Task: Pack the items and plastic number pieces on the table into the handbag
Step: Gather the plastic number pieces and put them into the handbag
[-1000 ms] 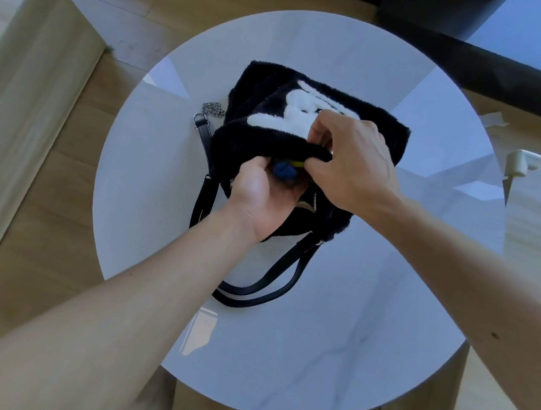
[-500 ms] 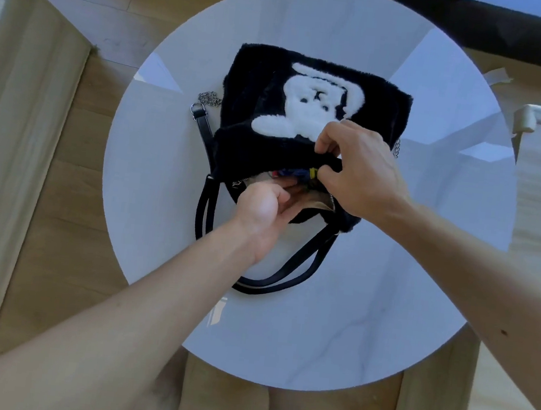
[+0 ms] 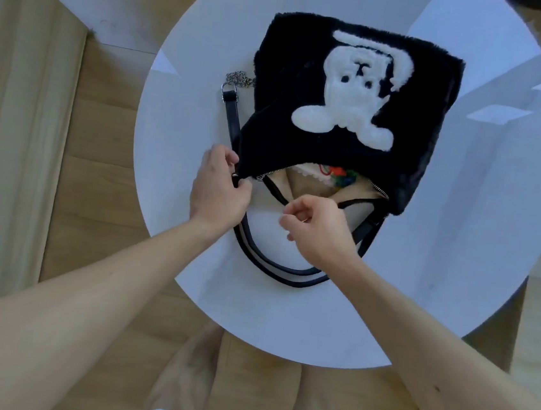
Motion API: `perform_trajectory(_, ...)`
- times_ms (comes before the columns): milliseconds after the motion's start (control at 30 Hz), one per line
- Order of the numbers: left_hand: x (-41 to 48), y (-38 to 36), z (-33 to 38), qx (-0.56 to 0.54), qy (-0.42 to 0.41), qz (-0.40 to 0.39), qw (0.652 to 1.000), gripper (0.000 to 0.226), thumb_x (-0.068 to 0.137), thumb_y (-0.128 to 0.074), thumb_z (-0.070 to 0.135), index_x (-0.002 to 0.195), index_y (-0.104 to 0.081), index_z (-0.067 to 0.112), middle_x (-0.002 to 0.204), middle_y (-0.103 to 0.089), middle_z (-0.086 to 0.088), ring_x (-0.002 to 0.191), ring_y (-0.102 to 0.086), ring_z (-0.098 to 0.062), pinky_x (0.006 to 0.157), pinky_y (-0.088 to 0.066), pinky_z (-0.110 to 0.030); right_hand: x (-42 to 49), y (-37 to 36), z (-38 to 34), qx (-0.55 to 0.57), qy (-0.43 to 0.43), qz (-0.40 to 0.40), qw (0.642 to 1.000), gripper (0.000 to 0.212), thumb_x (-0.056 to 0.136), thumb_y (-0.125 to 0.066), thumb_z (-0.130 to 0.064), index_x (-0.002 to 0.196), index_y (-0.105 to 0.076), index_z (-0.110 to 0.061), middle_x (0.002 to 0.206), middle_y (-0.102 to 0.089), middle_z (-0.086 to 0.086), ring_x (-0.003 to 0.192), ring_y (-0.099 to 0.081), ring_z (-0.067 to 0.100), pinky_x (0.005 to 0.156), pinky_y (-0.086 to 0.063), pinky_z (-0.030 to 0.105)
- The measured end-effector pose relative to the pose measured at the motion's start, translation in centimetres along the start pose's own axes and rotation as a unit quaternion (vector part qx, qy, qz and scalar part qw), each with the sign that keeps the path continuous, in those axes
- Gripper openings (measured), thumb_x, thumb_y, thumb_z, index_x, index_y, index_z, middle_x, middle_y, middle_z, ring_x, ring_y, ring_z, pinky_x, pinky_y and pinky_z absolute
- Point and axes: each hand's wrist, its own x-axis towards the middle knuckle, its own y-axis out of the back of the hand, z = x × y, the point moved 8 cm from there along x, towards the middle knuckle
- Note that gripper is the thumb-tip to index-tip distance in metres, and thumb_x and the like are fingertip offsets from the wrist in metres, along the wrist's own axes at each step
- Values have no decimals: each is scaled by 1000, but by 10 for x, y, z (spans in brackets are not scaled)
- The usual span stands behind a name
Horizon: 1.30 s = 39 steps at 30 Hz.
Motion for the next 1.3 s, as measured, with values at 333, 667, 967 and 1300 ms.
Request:
perform_trajectory(333, 39, -25, -5, 94, -96, -147, 980, 10, 86, -62, 21, 92, -66, 14, 103, -45, -5, 91, -56, -28, 78, -50, -41, 38, -78, -10, 300, -84, 30, 950, 42, 95, -51, -11, 134, -52, -25, 84, -63, 1, 61, -62, 10, 71, -49, 30)
perform_trajectory(667, 36, 0, 8, 225, -219, -155, 936, 20, 85, -51, 30, 74, -43, 15, 95, -37, -1, 87, -40, -21, 70, -48, -45, 38, -64, -38, 65, -39, 87, 993, 31, 100, -40, -24, 71, -44, -14, 74, -55, 5, 79, -49, 29, 71, -40, 41)
perform_trajectory(967, 33, 2, 13, 239, -281, -125, 921, 34, 91, -60, 44, 92, -59, 9, 97, -40, 0, 91, -45, -20, 65, -46, -40, 20, -47, -65, -320, 155, 99, 929, 31, 107, -33, -29, 81, -43, -14, 68, -51, 6, 62, -43, 33, 57, -26, 36)
perform_trajectory(1300, 46, 6, 14, 301, -232, -114, 918, 32, 94, -59, 39, 103, -66, 10, 93, -42, -5, 92, -48, -27, 63, -40, -39, 16, 19, -15, -331, 46, 189, 923, 37, 108, -26, -31, 79, -42, -15, 58, -43, 0, 59, -49, 30, 56, -33, 35)
